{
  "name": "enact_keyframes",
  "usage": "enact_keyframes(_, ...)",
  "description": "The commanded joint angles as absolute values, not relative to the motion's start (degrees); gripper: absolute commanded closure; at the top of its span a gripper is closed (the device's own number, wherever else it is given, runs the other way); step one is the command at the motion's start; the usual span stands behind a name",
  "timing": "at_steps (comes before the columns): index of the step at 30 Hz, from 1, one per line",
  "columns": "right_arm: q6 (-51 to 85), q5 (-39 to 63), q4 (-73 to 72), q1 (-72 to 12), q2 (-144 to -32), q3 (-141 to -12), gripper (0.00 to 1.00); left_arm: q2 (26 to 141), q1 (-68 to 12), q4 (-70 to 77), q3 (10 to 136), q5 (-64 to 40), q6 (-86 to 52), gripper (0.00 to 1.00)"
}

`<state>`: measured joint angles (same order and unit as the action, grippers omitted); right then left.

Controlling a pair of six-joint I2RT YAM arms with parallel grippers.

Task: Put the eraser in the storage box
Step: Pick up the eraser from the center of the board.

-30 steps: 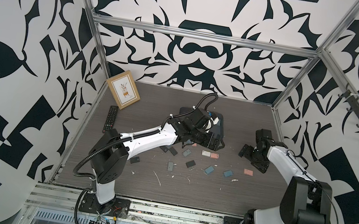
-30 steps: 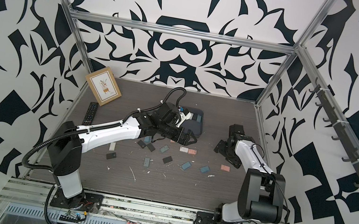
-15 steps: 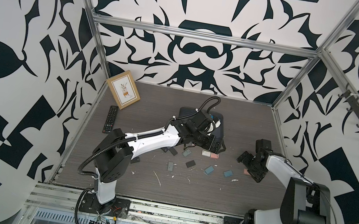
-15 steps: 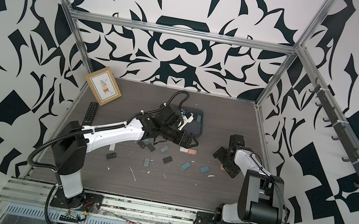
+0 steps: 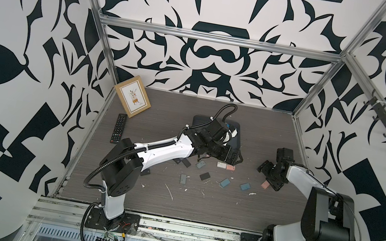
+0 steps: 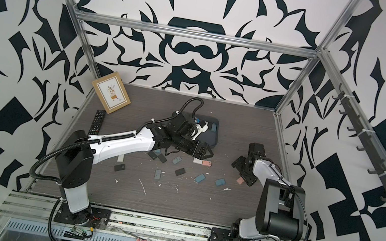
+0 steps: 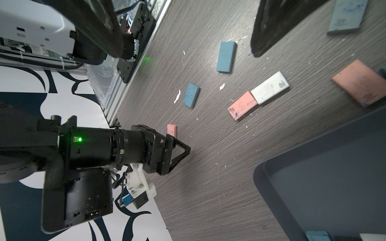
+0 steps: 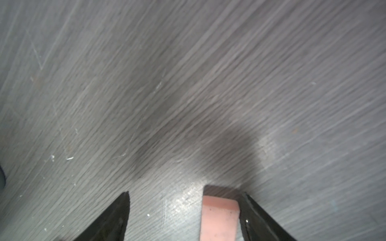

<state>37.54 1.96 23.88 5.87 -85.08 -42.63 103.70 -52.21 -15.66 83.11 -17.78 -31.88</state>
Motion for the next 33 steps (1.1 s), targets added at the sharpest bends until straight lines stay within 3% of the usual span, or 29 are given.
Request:
enact_keyframes(1, 36.0, 4.4, 25.7, 5.8, -85.7, -41.9, 0.17, 105.0, -52.3, -16.1, 84.2, -17.9, -32.3, 0.01)
enact_keyframes(16, 36.3, 2.7, 28.4, 3.3, -81.8, -38.1, 0.29, 103.8, -52.3, -14.5, 82.1, -18.4, -33.0, 0.01)
enact_keyframes(25, 36.0, 0.0, 28.5, 1.1, -83.4, -37.4, 0.54, 103.2, -52.3, -13.7, 81.3, -18.7, -33.1, 0.01)
enact_keyframes(33, 35.9, -2.3, 29.4, -1.7, -84.6, -38.9, 0.64, 103.3, -52.3, -13.7, 81.7, -18.6, -33.2, 0.01)
